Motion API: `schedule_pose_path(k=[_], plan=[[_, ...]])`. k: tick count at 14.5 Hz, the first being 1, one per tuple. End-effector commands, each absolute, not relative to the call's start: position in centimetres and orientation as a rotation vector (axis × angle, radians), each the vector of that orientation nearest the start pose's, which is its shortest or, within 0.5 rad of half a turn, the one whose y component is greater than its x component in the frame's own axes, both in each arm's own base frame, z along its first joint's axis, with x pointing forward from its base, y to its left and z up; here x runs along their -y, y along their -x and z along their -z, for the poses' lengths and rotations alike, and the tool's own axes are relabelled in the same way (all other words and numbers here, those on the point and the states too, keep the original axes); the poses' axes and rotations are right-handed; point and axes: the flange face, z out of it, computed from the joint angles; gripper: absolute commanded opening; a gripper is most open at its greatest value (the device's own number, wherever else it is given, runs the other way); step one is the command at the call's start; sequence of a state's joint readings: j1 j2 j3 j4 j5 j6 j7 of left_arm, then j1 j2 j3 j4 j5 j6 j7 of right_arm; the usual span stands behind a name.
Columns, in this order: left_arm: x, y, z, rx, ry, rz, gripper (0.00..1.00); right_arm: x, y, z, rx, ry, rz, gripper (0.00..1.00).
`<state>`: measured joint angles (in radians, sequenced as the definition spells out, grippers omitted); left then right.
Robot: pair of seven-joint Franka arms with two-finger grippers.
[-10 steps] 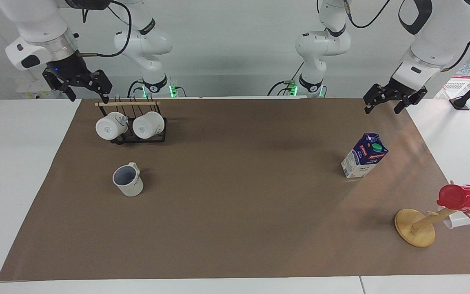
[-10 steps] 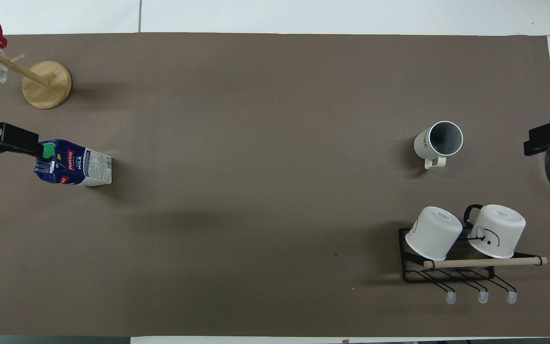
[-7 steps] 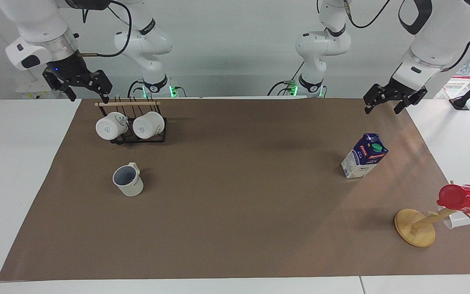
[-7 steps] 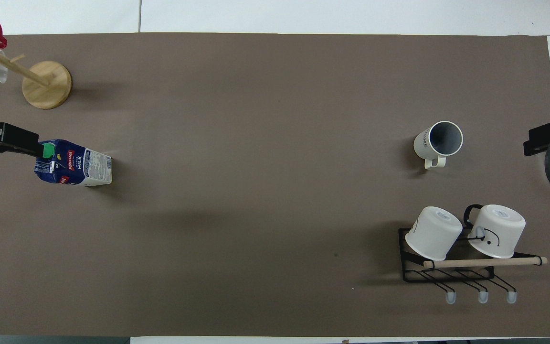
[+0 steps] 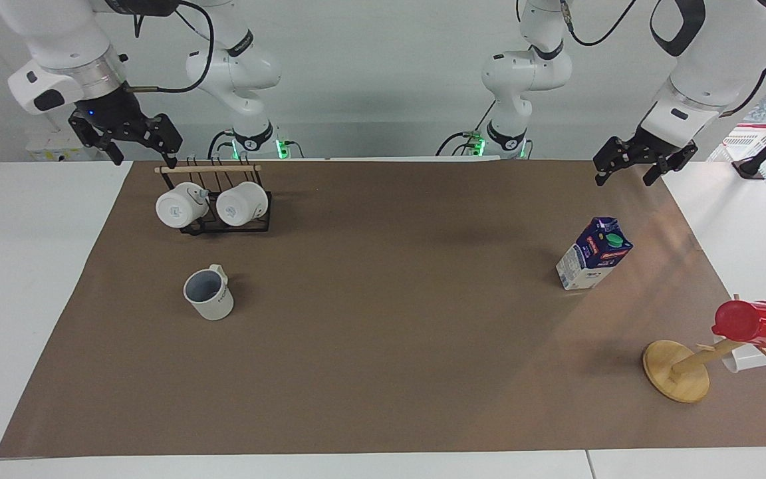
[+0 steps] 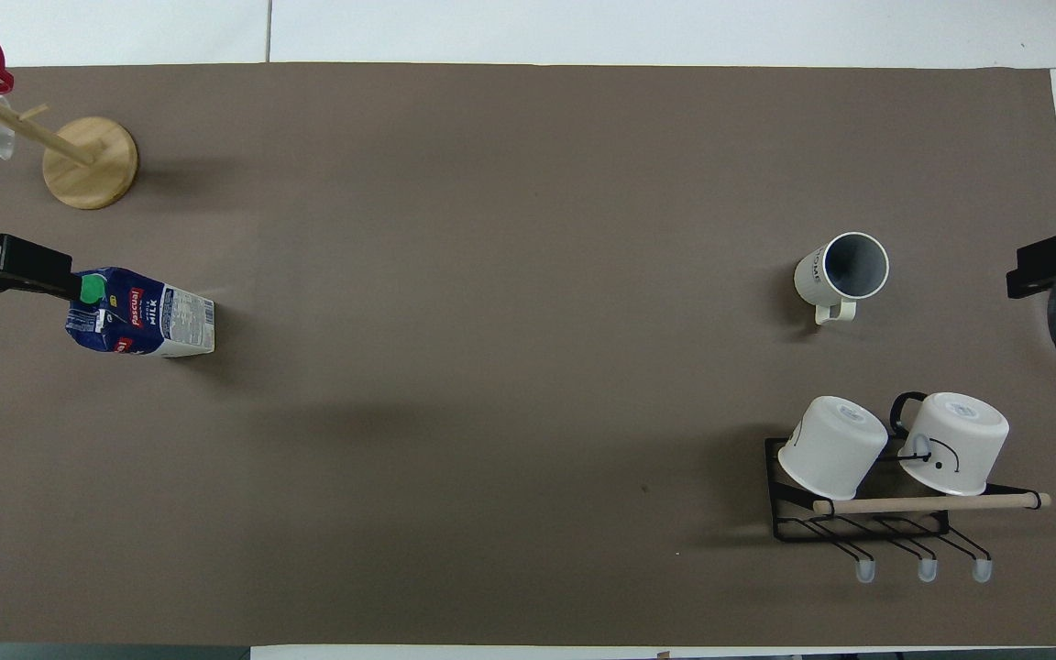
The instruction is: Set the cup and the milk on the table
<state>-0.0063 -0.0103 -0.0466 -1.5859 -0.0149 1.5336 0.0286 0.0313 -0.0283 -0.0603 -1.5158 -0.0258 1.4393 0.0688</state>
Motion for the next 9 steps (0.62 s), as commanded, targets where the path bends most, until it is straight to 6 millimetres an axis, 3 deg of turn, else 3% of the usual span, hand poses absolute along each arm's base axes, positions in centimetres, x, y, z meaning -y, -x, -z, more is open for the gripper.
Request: schedule_pose_path(k=[1,3,6,9], plan=[[2.7,-54.1,-61.9,-0.127,3.132,-0.034,1.0,2.3,-53.3,-64.7,-0.137,3.151,-0.012,1.0],[2.7,-54.1,-61.8,-0.125,3.132,-0.027,1.0,2.5,-53.4,-63.9,-0.112,3.15,0.002,1.0],[2.5,-53.7,-60.0,-0.118,3.131,0.01,1.0,3.1,-55.2,-62.1,0.128,3.132,0.059,1.0],[2.1,-54.0,-57.4,-0.112,3.131,0.031,1.0,4.0,-59.6,-56.4,0.331,3.07,0.103,1.0]])
